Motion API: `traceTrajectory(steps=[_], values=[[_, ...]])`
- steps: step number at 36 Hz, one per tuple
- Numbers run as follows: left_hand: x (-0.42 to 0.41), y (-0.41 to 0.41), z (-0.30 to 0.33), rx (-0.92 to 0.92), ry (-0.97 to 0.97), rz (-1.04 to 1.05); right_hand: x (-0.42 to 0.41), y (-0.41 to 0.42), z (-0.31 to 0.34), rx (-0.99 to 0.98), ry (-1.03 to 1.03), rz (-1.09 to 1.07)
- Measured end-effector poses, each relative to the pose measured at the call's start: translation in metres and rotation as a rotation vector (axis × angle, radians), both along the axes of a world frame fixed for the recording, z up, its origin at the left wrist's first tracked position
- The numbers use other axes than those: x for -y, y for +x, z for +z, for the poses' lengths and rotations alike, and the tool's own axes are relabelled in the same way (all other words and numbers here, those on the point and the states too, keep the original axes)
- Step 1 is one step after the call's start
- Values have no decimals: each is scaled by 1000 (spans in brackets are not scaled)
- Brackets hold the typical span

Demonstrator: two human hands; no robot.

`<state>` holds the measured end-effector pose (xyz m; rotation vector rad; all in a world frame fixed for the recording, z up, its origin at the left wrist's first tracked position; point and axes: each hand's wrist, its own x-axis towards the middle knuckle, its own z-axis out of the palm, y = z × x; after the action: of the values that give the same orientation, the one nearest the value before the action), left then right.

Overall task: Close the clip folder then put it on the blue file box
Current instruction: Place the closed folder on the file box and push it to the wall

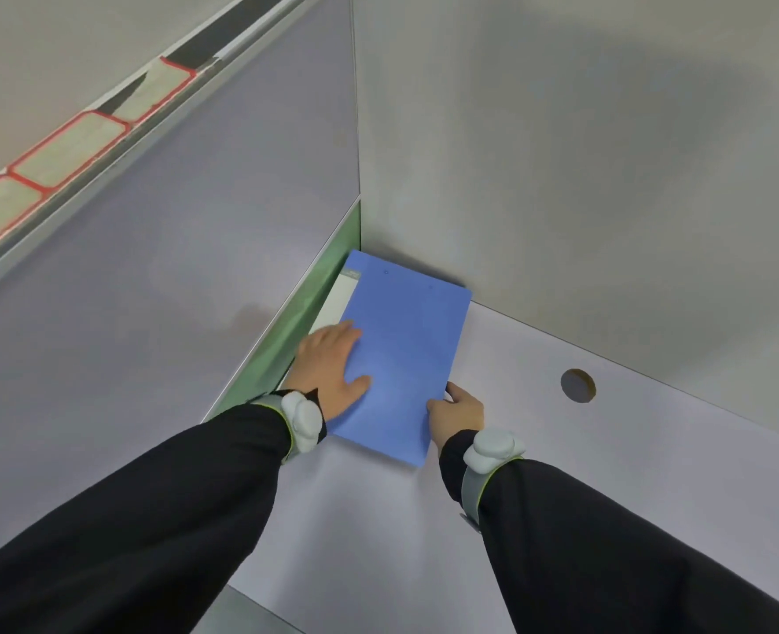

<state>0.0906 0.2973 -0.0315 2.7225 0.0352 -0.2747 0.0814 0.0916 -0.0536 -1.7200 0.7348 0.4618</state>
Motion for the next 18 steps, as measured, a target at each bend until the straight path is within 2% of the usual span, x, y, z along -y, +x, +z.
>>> traceTrajectory(steps=[3, 8, 14, 18], values=[[-4, -14, 4, -67, 31, -238, -3, 2, -2, 9, -10, -11], [-12, -23, 1, -153, 288, -553, -6, 4, -5, 9, -30, 19], [-13, -21, -11, -101, 422, -605, -8, 3, -9, 11, -28, 76], [-15, -20, -19, -19, 431, -603, -8, 4, -6, 8, 4, 90]])
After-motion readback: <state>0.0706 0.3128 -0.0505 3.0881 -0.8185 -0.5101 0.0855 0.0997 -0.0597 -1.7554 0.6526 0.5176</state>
